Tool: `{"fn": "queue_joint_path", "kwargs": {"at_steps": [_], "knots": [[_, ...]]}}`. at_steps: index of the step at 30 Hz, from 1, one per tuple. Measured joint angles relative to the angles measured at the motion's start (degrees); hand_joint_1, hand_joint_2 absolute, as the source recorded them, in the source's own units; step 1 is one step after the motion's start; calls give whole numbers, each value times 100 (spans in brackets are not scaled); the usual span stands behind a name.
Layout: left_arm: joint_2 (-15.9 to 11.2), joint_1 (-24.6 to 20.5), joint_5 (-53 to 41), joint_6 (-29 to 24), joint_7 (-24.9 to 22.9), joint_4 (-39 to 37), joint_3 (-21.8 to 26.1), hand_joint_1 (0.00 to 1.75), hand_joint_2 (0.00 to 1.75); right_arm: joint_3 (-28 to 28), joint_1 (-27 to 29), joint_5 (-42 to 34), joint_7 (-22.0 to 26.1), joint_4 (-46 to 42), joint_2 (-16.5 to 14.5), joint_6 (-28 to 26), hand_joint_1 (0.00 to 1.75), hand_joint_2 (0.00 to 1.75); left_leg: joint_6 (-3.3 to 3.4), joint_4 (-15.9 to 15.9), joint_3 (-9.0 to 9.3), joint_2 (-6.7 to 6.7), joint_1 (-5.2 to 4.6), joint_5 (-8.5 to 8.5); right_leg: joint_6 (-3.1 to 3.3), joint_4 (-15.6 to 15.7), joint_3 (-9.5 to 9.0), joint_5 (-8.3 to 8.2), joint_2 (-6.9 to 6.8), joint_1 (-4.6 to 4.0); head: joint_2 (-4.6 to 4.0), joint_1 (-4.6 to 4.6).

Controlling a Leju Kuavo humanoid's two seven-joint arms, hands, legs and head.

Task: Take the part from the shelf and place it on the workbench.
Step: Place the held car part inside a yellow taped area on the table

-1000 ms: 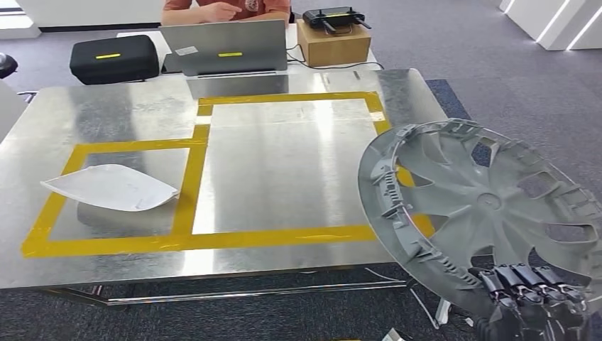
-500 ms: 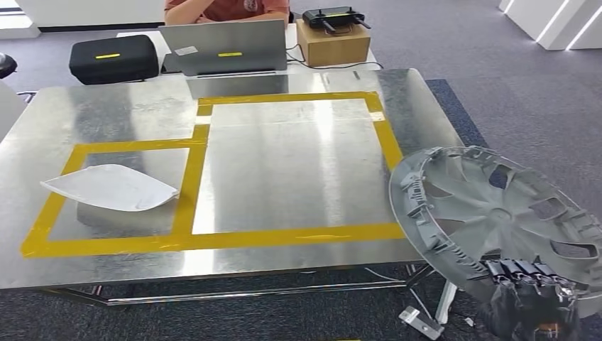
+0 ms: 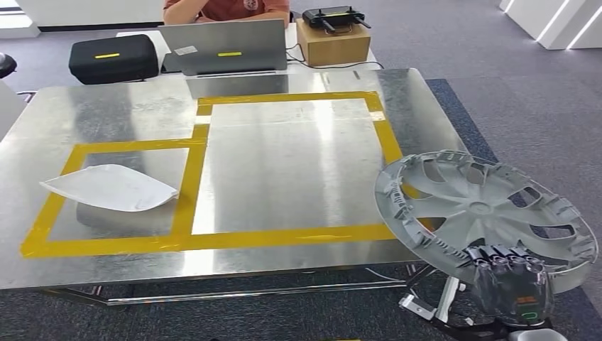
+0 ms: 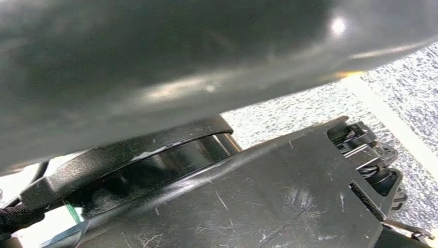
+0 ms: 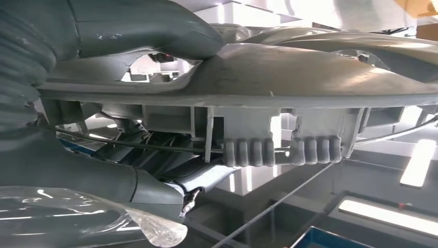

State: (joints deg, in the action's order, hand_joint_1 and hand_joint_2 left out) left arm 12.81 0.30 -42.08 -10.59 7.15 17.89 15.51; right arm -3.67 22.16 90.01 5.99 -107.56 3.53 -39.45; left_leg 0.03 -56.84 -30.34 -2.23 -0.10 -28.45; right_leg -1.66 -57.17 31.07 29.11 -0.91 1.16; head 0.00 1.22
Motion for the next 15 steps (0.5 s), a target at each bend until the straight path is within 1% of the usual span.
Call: {"fn": "queue_joint_path", "kwargs": {"at_steps": [7,12,15], "knots": [[-43,-54,-16,-7,31,-103,-32,0,0,-1,-446,0,674,184,127,0,175,175,0,-3,-1,-1,-1,0,-1,0,1,-1,1,0,0,-1],[-68,-68,-35,-7,31,-147,-50,0,0,9,-649,-1,887,285,175,0,175,175,1,-5,-3,1,-1,0,-2,0,-1,-2,-2,0,0,0],[-84,-87,-54,1,14,-168,-103,0,0,14,-809,0,1268,347,202,0,175,175,1,-5,-5,0,-1,0,-3,0,0,-3,1,0,0,0]]}}
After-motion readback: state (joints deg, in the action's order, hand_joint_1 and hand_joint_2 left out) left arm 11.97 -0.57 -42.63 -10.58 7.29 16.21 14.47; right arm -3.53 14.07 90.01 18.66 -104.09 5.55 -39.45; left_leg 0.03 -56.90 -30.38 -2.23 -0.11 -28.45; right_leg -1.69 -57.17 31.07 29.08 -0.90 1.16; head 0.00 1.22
